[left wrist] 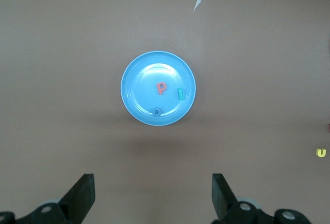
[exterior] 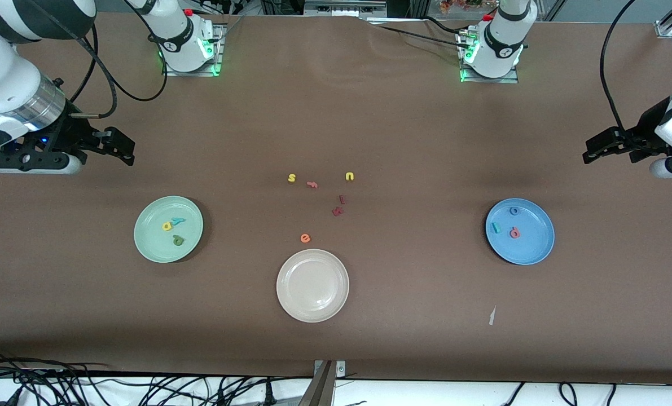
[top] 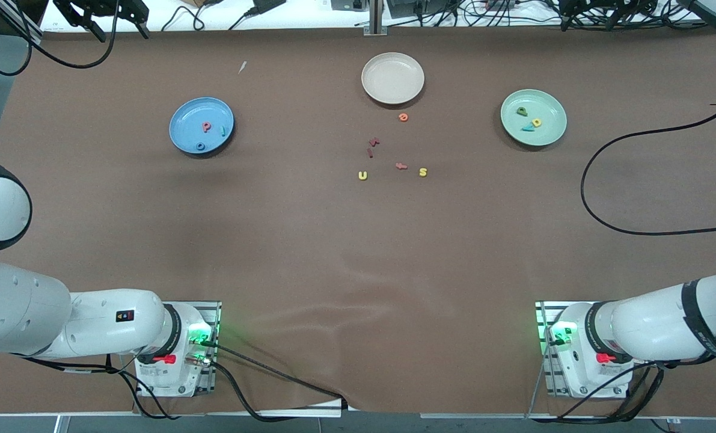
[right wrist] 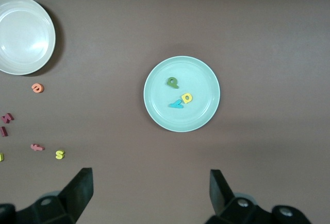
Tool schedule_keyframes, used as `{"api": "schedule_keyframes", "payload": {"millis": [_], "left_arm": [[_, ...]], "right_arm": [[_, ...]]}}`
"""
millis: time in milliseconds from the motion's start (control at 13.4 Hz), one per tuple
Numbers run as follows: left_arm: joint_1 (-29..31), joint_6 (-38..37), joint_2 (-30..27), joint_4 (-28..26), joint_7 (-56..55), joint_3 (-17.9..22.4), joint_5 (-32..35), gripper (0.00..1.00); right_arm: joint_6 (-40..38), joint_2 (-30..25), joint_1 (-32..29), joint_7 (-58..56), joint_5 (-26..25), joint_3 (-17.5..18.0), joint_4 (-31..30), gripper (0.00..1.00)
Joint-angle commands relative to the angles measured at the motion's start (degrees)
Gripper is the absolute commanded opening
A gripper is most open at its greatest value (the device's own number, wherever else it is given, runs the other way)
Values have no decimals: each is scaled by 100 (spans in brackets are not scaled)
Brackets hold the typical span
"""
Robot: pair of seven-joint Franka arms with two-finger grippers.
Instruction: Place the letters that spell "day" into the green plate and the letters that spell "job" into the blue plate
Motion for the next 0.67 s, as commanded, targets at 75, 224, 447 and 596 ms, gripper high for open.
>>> {"api": "schedule_keyframes", "payload": {"millis": [75, 224, 447, 596], "left_arm": [[58, -117, -91, 29, 390, 22, -121, 100], [75, -117, -91, 38, 391, 22, -121, 100], [66, -117, -91, 38, 391, 4, -113, 100], [66, -117, -91, 38, 400, 4, -121, 100]], "right_arm": [[58, -64, -37, -49, -40, 45, -37, 100], [58, -64, -37, -49, -32, 45, -19, 100], [32, -64, -19, -67, -49, 54, -10, 100], [23, -64, -19, -119, -58, 54, -10, 100]]}}
